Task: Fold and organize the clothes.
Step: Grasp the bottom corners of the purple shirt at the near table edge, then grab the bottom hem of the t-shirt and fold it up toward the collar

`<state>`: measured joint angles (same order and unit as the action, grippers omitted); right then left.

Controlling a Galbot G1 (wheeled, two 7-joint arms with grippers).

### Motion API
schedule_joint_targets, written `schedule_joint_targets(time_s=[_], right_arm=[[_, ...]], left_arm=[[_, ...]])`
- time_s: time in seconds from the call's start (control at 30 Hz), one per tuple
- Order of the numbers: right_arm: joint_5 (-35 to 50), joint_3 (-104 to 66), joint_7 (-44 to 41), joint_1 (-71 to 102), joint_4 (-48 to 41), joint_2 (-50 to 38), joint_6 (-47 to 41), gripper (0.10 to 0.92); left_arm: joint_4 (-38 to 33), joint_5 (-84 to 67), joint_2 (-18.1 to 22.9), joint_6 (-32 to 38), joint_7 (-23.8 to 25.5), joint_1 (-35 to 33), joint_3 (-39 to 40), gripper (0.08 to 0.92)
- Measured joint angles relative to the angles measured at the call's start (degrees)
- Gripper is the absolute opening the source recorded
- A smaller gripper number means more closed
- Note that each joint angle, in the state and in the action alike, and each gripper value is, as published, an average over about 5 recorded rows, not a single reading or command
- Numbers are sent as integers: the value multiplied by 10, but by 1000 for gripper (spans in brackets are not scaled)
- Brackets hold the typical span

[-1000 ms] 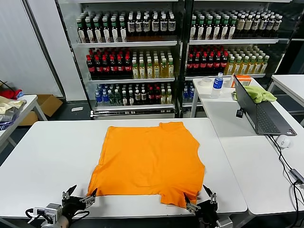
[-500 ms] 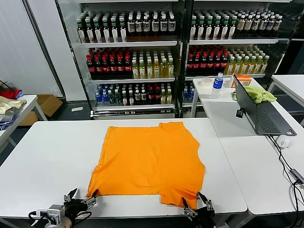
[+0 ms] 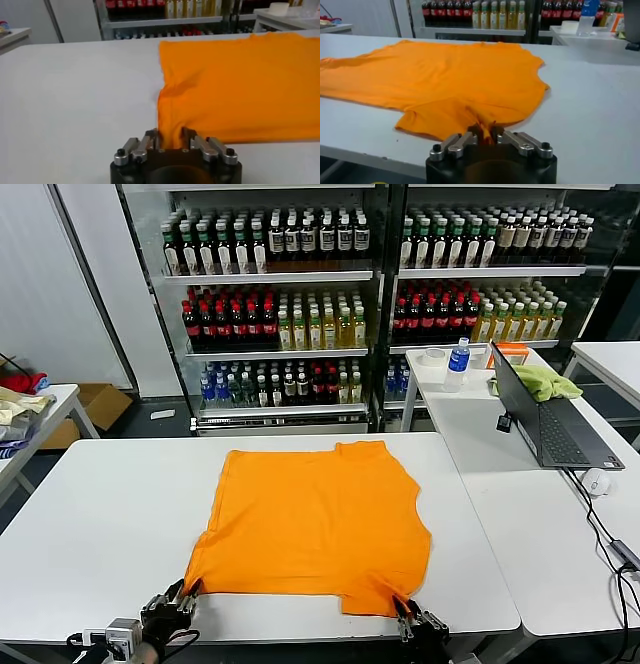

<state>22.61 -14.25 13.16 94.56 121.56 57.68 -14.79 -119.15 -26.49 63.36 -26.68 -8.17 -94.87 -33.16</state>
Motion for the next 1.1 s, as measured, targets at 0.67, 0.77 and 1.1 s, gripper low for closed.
schedule_joint_targets(time_s=[0.67,0.77,1.1], right_arm=[[10,-92,-44,144,105,-29,12,113],[6,-97,-45,157,116,-29,14,113],[25,-109,-48,116,118,-32,-4,113]], left_arm=[[-89,-11,-36,2,6,-97,-43,79],[-104,-5,-36,6,6,-125,-53,79],[-134,-4,-39,12,8,-159,-74,79]])
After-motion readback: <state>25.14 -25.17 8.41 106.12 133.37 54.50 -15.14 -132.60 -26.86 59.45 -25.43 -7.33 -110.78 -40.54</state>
